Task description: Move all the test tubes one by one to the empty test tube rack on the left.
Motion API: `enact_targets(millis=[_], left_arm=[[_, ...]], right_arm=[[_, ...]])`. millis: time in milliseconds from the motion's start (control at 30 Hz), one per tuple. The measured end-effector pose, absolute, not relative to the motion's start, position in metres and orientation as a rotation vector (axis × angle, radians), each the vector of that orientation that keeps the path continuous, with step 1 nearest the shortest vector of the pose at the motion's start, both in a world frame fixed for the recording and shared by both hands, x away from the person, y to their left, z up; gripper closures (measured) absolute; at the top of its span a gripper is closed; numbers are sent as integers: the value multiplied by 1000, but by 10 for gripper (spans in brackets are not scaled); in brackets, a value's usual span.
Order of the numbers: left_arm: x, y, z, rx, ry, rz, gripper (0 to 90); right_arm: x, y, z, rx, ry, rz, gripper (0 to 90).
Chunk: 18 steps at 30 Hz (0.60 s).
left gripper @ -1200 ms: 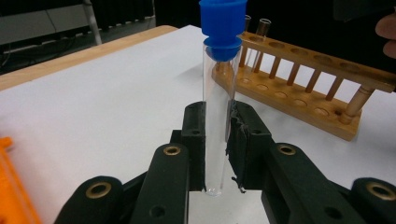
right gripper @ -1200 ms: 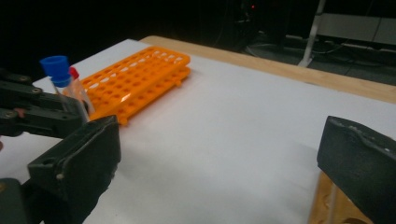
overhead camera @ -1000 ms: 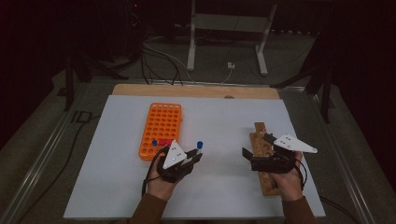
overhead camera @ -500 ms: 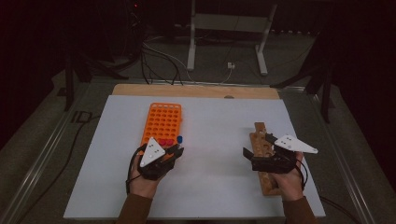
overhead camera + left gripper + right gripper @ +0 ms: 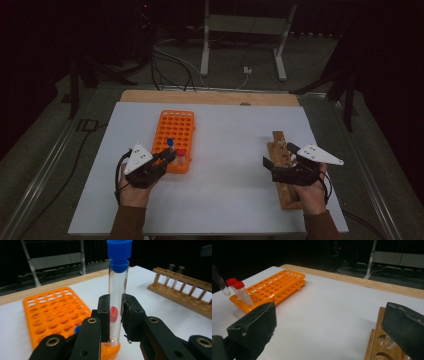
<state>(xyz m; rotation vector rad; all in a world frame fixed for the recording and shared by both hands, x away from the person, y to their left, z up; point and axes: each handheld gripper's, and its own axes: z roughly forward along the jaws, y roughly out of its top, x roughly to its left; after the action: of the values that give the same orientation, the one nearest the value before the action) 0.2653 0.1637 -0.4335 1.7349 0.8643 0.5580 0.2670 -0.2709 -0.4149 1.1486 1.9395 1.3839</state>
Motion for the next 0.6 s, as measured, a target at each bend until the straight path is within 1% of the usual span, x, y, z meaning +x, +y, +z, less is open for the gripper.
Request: enact_targets(millis=[267, 600], left_arm=[[268, 179, -436, 1692, 916, 597, 777], [272, 188, -441, 1686, 959, 619, 777]], right_arm=[[267, -271, -416, 1145, 1938, 1378, 0], [266, -272, -415, 1150, 1935, 1378, 0]])
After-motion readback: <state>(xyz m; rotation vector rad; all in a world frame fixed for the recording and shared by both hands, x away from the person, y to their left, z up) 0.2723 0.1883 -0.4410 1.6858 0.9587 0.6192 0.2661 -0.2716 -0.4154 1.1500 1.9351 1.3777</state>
